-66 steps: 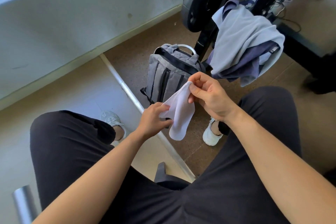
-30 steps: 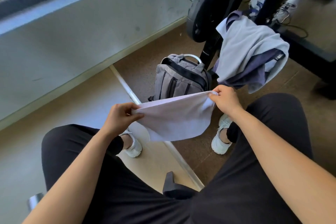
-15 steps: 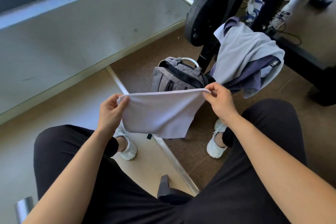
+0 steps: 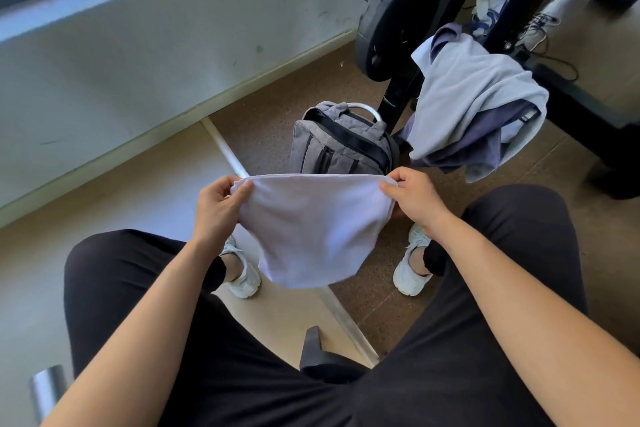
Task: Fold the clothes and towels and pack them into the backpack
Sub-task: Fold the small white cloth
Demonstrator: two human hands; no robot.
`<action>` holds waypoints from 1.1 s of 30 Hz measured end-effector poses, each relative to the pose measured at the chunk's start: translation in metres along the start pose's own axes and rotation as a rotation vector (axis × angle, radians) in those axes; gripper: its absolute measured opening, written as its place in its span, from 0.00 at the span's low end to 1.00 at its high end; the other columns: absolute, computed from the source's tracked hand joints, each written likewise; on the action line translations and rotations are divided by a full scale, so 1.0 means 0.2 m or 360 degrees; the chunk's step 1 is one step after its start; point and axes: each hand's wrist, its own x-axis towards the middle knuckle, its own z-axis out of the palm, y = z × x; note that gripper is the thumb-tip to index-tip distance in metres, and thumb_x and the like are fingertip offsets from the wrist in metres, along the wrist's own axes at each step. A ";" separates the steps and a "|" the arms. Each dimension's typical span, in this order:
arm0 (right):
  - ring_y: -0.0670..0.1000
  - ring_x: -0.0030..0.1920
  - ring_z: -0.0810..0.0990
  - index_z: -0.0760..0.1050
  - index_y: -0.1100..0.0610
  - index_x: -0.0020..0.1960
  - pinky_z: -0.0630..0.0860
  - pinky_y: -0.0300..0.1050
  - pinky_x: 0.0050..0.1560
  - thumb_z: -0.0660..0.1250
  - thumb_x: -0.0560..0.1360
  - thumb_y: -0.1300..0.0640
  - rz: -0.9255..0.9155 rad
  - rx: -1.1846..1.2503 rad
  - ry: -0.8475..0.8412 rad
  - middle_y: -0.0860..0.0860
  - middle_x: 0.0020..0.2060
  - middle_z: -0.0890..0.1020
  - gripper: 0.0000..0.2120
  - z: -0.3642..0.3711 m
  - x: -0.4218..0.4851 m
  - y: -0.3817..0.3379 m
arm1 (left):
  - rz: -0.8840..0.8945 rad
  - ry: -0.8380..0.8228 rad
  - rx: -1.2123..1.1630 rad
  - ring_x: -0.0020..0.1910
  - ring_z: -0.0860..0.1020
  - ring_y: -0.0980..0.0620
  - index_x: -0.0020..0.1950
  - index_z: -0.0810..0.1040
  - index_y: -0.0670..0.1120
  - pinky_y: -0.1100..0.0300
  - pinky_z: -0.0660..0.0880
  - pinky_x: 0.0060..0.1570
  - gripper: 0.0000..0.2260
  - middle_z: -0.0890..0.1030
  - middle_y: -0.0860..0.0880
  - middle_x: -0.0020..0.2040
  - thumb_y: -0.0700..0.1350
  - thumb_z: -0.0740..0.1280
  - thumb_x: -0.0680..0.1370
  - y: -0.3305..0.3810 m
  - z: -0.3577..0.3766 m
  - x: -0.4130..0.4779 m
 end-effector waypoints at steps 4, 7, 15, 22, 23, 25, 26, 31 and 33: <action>0.56 0.46 0.82 0.76 0.59 0.49 0.84 0.54 0.42 0.67 0.81 0.58 0.0078 0.0277 0.0001 0.59 0.44 0.82 0.05 0.04 -0.03 -0.03 | -0.0094 0.0041 -0.0118 0.35 0.73 0.53 0.39 0.79 0.49 0.53 0.74 0.36 0.11 0.74 0.47 0.37 0.52 0.71 0.79 0.04 0.04 -0.03; 0.56 0.45 0.82 0.75 0.59 0.46 0.83 0.62 0.48 0.68 0.80 0.58 0.0122 0.0471 -0.0082 0.58 0.41 0.81 0.06 0.11 -0.08 -0.06 | -0.0126 -0.0070 -0.0225 0.36 0.79 0.55 0.43 0.77 0.45 0.56 0.78 0.34 0.09 0.78 0.49 0.38 0.46 0.70 0.82 0.10 0.11 -0.11; 0.56 0.45 0.83 0.78 0.58 0.45 0.84 0.55 0.45 0.70 0.79 0.60 -0.0014 0.0554 -0.0347 0.56 0.39 0.82 0.04 0.24 -0.18 -0.11 | -0.0150 -0.0458 -0.0337 0.36 0.80 0.50 0.43 0.77 0.41 0.55 0.83 0.38 0.09 0.79 0.44 0.37 0.43 0.72 0.80 0.20 0.33 -0.30; 0.56 0.45 0.84 0.79 0.65 0.53 0.83 0.50 0.46 0.71 0.78 0.61 -0.0241 0.0343 -0.0471 0.64 0.46 0.84 0.07 0.26 -0.22 -0.13 | -0.0118 -0.0565 -0.0339 0.39 0.84 0.47 0.44 0.78 0.42 0.52 0.83 0.41 0.08 0.83 0.47 0.37 0.43 0.72 0.80 0.19 0.38 -0.34; 0.58 0.46 0.84 0.79 0.64 0.54 0.83 0.52 0.47 0.72 0.77 0.60 -0.0279 0.0300 -0.0508 0.64 0.47 0.83 0.08 0.26 -0.22 -0.14 | -0.0132 -0.0566 -0.0353 0.39 0.84 0.47 0.44 0.78 0.42 0.52 0.83 0.42 0.08 0.84 0.46 0.38 0.43 0.72 0.80 0.19 0.38 -0.34; 0.60 0.49 0.83 0.79 0.61 0.55 0.81 0.54 0.50 0.75 0.74 0.61 -0.0362 0.0147 -0.0572 0.61 0.47 0.84 0.11 0.24 -0.23 -0.15 | -0.0166 -0.0576 -0.0386 0.40 0.84 0.48 0.44 0.78 0.41 0.52 0.83 0.43 0.08 0.84 0.45 0.39 0.43 0.71 0.81 0.20 0.38 -0.34; 0.58 0.49 0.83 0.79 0.60 0.56 0.82 0.52 0.51 0.75 0.72 0.63 -0.0401 0.0063 -0.0599 0.58 0.46 0.84 0.13 0.24 -0.23 -0.15 | -0.0177 -0.0579 -0.0394 0.40 0.84 0.48 0.44 0.79 0.41 0.53 0.83 0.44 0.09 0.84 0.44 0.40 0.44 0.70 0.81 0.19 0.38 -0.34; 0.56 0.54 0.85 0.78 0.60 0.61 0.82 0.51 0.57 0.66 0.72 0.70 -0.0354 0.0261 -0.0662 0.58 0.50 0.85 0.18 0.25 -0.24 -0.16 | -0.0027 -0.0583 -0.0217 0.44 0.81 0.46 0.47 0.76 0.43 0.54 0.79 0.44 0.18 0.81 0.42 0.44 0.51 0.80 0.71 0.17 0.38 -0.32; 0.58 0.54 0.85 0.78 0.63 0.62 0.82 0.54 0.58 0.63 0.74 0.74 -0.0289 0.0384 -0.0681 0.61 0.51 0.85 0.19 0.26 -0.25 -0.16 | 0.0065 -0.0606 -0.0132 0.40 0.81 0.47 0.50 0.73 0.42 0.60 0.77 0.35 0.21 0.81 0.38 0.45 0.46 0.82 0.70 0.16 0.38 -0.33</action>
